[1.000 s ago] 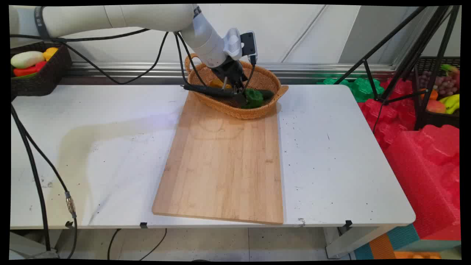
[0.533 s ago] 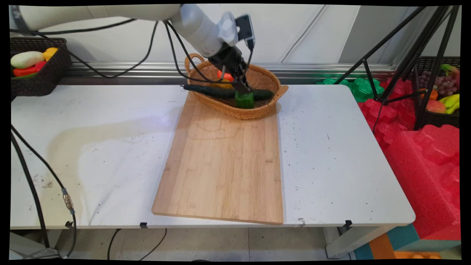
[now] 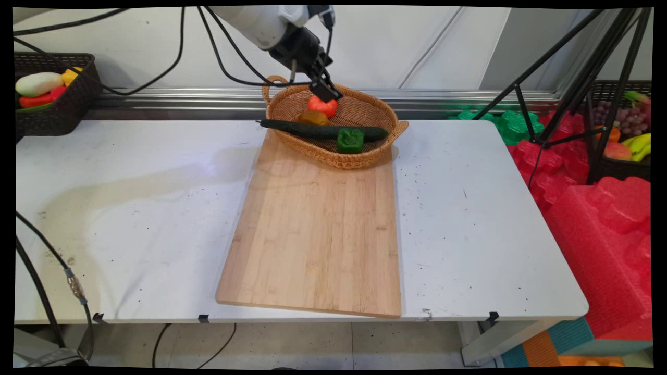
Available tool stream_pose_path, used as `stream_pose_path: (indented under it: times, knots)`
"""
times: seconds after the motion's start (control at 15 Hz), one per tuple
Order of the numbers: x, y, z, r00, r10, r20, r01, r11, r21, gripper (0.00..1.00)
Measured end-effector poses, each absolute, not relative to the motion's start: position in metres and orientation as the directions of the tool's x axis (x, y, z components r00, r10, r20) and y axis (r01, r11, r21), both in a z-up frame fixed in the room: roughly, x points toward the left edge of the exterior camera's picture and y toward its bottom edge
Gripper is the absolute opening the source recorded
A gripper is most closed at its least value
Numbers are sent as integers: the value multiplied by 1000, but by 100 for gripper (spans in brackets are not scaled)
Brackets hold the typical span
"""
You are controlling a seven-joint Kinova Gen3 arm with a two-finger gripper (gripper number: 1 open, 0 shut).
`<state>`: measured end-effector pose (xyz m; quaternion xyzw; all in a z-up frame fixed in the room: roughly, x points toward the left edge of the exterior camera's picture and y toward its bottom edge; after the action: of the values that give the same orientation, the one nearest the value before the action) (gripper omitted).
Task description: Pick up the potato from the vegetable basket
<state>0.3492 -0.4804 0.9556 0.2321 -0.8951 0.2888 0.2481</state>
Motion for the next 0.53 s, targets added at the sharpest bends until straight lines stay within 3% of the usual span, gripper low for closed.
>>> stream_pose_path:
  times: [0.53]
  knots:
    - [375, -513, 942, -760, -374, 532, -610, 694, -382, 100]
